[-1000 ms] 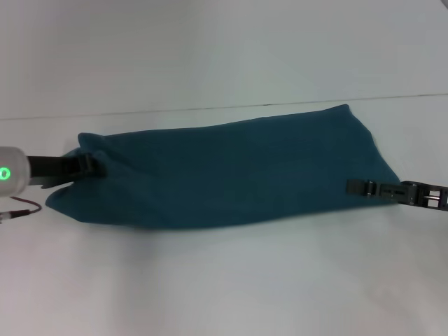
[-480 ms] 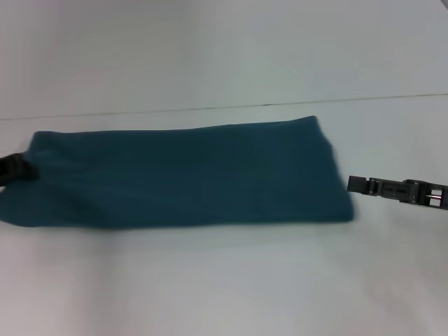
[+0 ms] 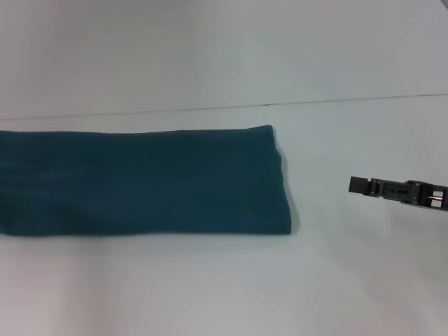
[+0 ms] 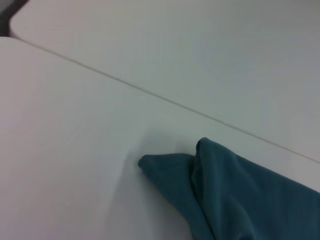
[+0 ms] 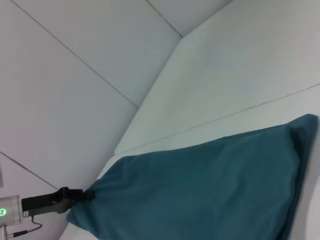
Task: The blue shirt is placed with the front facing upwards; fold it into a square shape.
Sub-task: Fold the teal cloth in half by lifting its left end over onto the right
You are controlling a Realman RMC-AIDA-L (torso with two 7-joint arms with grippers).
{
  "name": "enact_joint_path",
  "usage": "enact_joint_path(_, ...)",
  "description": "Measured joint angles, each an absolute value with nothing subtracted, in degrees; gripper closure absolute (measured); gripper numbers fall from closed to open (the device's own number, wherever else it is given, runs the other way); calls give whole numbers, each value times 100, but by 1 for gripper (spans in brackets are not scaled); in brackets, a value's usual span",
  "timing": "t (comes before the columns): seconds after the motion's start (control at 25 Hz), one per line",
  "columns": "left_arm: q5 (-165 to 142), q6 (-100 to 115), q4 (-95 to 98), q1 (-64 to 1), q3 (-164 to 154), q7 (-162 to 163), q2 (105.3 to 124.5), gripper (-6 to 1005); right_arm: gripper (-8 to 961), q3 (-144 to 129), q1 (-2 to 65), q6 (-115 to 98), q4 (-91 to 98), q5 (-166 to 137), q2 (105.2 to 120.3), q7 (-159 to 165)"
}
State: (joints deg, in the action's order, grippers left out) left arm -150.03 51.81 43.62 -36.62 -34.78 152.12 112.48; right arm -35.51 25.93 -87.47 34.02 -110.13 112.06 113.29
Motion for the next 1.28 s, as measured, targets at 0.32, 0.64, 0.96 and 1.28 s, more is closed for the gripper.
enact_joint_path(0.32,-14766,5981,5121,-3619,-3482,15196,11464,913,71,-3550,2593,-8738,3401,-11056,11206,11327)
enact_joint_path(0.64,-13952,7395,6396,-3789,-3523,15458,11820,912,70,-3563,2582,-8746,3394,-11066,11210,11300)
enact_joint_path(0.96,-13000,7801,6562,-4011,-3793,15480,12111,913,69,-3595,2584,-8757,3392,-11066,11215,11290)
enact_joint_path(1.28,-12825,7510,6365,-4162,-4349,15473,12378,913,69,-3594,2584,-8775,3392,-11065,11215,11286)
